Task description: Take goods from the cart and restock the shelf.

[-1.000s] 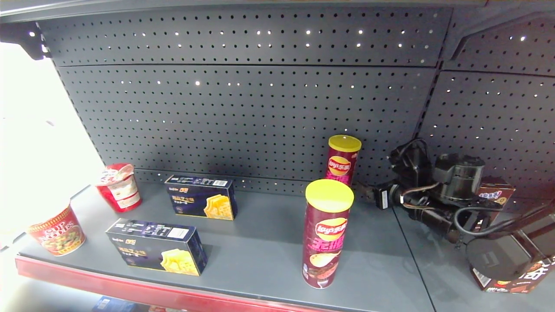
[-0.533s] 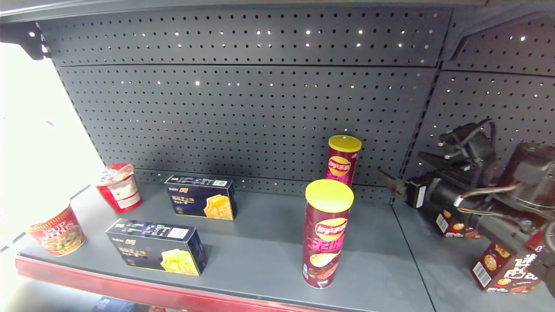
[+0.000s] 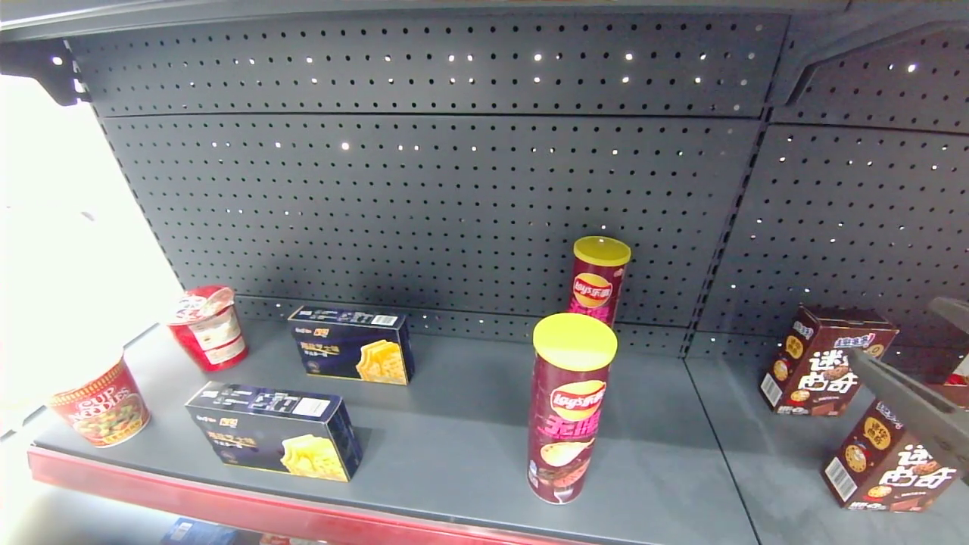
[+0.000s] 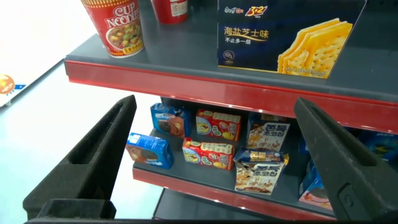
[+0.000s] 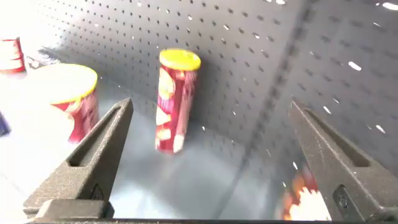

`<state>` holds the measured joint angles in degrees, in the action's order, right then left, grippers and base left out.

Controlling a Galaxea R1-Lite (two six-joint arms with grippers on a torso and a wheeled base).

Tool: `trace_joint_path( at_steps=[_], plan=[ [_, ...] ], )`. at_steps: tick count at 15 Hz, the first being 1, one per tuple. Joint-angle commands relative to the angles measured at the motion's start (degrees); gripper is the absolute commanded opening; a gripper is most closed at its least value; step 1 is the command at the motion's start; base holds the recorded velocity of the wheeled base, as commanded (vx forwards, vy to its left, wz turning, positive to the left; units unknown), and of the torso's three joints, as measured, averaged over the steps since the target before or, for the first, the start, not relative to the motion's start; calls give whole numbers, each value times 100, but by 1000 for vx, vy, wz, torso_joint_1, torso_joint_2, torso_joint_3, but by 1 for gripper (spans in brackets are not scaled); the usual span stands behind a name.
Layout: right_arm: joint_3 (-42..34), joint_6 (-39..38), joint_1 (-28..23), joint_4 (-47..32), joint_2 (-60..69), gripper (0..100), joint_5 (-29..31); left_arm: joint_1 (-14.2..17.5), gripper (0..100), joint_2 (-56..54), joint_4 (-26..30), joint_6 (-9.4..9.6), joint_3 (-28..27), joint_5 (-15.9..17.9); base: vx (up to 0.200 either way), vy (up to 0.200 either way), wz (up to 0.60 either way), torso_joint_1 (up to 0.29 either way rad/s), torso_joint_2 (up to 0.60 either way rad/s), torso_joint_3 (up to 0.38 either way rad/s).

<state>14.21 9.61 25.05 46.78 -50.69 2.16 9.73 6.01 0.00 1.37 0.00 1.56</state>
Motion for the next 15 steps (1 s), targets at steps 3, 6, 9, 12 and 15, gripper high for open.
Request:
trace_joint_path(
  at_steps=[3, 6, 9, 12, 15],
  plan=[
    [-1421, -723, -1626, -2428, 3786, 100, -14, 3, 100, 5, 0, 4, 0, 2, 0, 0, 0, 0, 0, 0],
    [-1421, -1101, -1925, -3684, 4533, 100, 4, 3, 100, 5, 0, -5, 0, 2, 0, 0, 0, 0, 0, 0],
    [-1421, -1286, -1960, -3878, 4533, 100, 4, 3, 100, 5, 0, -5, 0, 2, 0, 0, 0, 0, 0, 0],
    [-1421, -1172, -2602, -4721, 4911, 100, -277, 3, 100, 5, 0, -5, 0, 2, 0, 0, 0, 0, 0, 0],
    [-1421, -1092, -2514, -4660, 5069, 100, -216, 3, 100, 5, 0, -13, 0, 2, 0, 0, 0, 0, 0, 0]
  ],
)
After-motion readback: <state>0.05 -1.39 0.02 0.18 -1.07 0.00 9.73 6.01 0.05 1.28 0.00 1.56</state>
